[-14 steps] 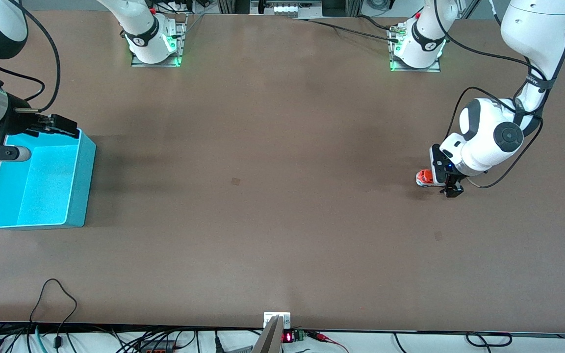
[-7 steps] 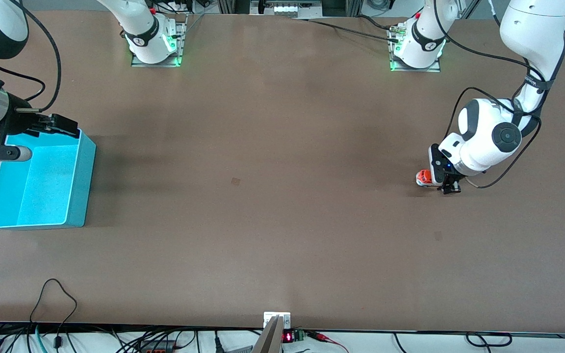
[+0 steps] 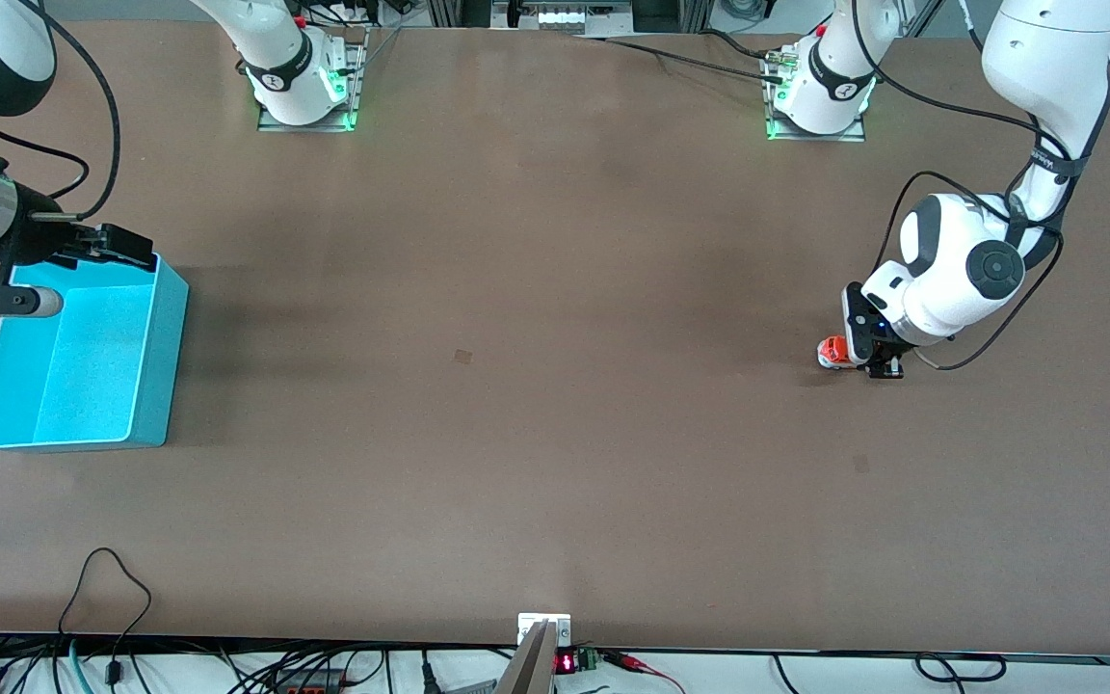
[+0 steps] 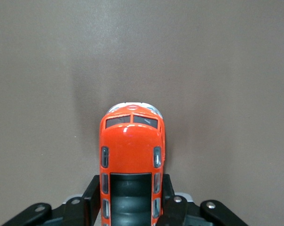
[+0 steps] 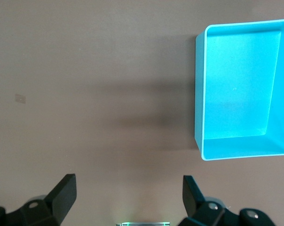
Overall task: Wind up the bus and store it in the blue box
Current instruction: 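Close the left gripper on the orange bus, pressing it onto the table, then drag the bus backward along the table with the left gripper, then release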
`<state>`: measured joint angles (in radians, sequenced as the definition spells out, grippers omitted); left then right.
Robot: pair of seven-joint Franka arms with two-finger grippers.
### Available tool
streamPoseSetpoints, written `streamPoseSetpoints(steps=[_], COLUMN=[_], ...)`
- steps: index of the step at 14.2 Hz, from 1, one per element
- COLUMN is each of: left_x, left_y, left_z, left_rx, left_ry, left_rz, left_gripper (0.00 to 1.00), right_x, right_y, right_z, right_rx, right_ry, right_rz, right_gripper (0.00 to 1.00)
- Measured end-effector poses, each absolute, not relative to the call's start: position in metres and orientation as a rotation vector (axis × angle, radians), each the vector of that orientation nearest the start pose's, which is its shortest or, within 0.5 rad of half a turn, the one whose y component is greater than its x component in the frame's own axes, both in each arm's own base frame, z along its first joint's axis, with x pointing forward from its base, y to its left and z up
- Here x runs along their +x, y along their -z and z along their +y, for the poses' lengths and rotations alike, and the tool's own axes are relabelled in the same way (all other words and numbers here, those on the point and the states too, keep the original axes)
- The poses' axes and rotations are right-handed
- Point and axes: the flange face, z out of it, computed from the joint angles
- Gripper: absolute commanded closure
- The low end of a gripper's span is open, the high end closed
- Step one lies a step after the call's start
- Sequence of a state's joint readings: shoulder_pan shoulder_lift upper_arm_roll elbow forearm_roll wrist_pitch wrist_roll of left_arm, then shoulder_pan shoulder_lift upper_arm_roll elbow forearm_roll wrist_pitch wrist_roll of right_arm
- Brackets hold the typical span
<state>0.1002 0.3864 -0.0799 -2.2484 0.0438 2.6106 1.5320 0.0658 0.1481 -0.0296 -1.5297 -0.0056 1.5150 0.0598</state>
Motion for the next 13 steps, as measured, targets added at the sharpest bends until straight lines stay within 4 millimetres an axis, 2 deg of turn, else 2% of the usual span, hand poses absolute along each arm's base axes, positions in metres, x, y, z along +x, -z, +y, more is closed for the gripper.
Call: streamPoseSetpoints(steps=[5, 8, 10, 13], left_x=[0.539, 0.539, 0.540, 0.543], left_y=[-0.190, -0.190, -0.190, -0.189], left_z=[0.009, 0.018, 0.033, 0.068], left_rx=[-2.268, -2.281, -2.254, -2.193], left_ry=[-0.018, -0.022, -0.031, -0.047], left_rz=[2.208, 2.194, 2.218, 2.270], left_gripper=[0.77, 0.79, 0.79, 0.79], right_x=[0.588, 0.588, 0.588, 0.588], right_y=[-0.555, -0.555, -0.555, -0.555], right_z=[0.023, 0.023, 0.023, 0.023], right_rx=[-3.149, -3.149, -3.149, -3.149], right_ry=[-0.256, -0.256, -0.256, -0.257], right_rz=[0.034, 0.034, 0.034, 0.034], right_gripper=[0.00, 0.00, 0.00, 0.00])
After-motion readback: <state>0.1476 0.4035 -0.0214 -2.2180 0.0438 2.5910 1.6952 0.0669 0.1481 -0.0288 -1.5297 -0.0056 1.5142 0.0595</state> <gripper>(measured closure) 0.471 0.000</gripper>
